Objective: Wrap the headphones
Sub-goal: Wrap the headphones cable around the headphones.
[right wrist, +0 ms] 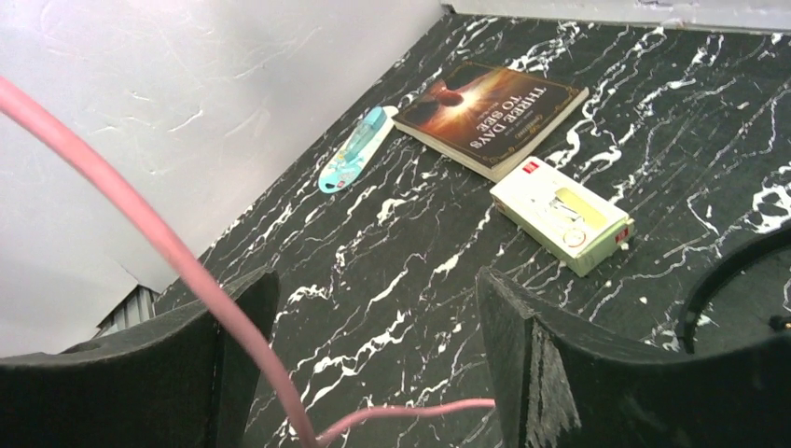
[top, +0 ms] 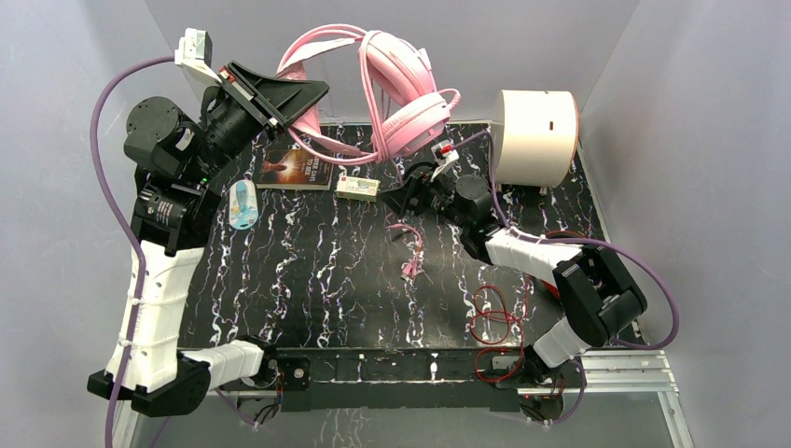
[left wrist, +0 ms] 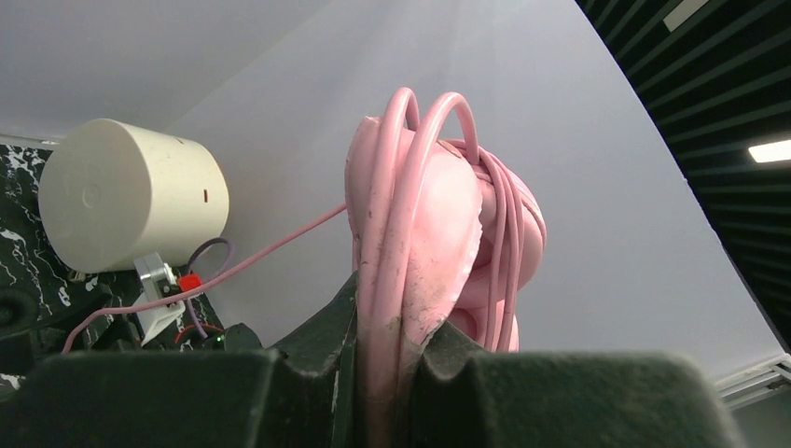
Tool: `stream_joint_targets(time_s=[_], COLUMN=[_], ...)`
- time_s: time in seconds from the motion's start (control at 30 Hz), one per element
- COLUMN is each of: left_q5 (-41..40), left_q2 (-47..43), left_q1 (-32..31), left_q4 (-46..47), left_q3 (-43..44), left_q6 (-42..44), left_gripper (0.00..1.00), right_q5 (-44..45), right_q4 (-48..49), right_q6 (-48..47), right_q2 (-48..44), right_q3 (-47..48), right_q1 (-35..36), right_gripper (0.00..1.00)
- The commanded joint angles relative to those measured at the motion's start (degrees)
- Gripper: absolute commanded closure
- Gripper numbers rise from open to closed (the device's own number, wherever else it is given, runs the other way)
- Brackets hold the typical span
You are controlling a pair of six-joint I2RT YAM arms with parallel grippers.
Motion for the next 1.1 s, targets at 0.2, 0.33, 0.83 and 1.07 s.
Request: stream_joint_targets(time_s=[0.2, 0.33, 0.83, 1.07], left_q5=[-4.5, -13.5, -56.6, -33.6], left_q2=[0.4, -0.4, -2.5, -5.7], left_q1=[-0.1, 0.0, 1.1, 1.0], left_q4=[4.8, 6.6, 12.1, -7.0], left_q3=[5.1, 1.8, -24.6, -30.7], left_q6=[-0.4, 2.2, 37.4, 52.4], left_gripper=[1.00, 1.00, 1.00, 1.00], right_q5=[5.3, 7.1, -8.1, 10.1], right_q4=[17.2, 16.8, -46.1, -66.4], right_q6=[4.2, 4.1, -19.7, -35.6], right_q2=[1.9, 2.0, -32.0, -32.0], right_q3=[-8.5, -11.6, -4.8, 18.0], right_q1=[6.1, 11.1, 19.3, 19.3], right_gripper=[0.79, 1.00, 1.00, 0.98])
